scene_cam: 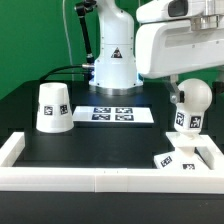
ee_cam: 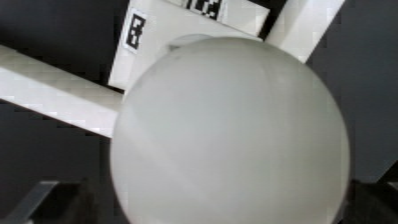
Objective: Assemble lamp
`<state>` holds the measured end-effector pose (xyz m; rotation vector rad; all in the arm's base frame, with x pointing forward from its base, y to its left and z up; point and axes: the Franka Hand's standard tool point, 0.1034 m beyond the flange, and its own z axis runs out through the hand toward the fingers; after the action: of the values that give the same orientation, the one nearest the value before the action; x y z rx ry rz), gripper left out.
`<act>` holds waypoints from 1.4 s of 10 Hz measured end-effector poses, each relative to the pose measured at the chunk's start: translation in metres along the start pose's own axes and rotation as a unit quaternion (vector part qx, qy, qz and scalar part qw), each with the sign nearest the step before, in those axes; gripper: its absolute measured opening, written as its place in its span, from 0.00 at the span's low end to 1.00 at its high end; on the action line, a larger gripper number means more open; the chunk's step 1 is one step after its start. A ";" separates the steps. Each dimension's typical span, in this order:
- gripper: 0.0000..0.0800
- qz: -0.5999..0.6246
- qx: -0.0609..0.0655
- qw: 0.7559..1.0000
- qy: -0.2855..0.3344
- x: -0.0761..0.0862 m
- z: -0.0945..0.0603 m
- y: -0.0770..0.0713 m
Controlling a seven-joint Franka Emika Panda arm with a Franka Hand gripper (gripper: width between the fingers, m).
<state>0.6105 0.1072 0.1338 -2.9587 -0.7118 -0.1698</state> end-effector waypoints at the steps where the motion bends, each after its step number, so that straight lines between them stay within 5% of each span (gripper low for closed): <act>1: 0.87 -0.001 0.001 1.000 -0.002 -0.003 0.003 -0.001; 7: 0.87 0.003 0.004 1.000 -0.010 -0.012 0.008 0.000; 8: 0.72 0.002 0.004 1.000 -0.010 -0.012 0.008 0.000; 12: 0.72 0.014 0.004 1.000 -0.010 -0.012 0.008 0.000; 14: 0.72 0.129 0.011 0.992 -0.009 -0.011 0.008 -0.003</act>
Offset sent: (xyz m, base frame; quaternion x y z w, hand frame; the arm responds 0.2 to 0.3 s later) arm -0.0096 -0.0041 -0.0022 0.0208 -0.0219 0.0026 0.9995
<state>0.5997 0.1062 0.1243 -2.9967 -0.3236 -0.1149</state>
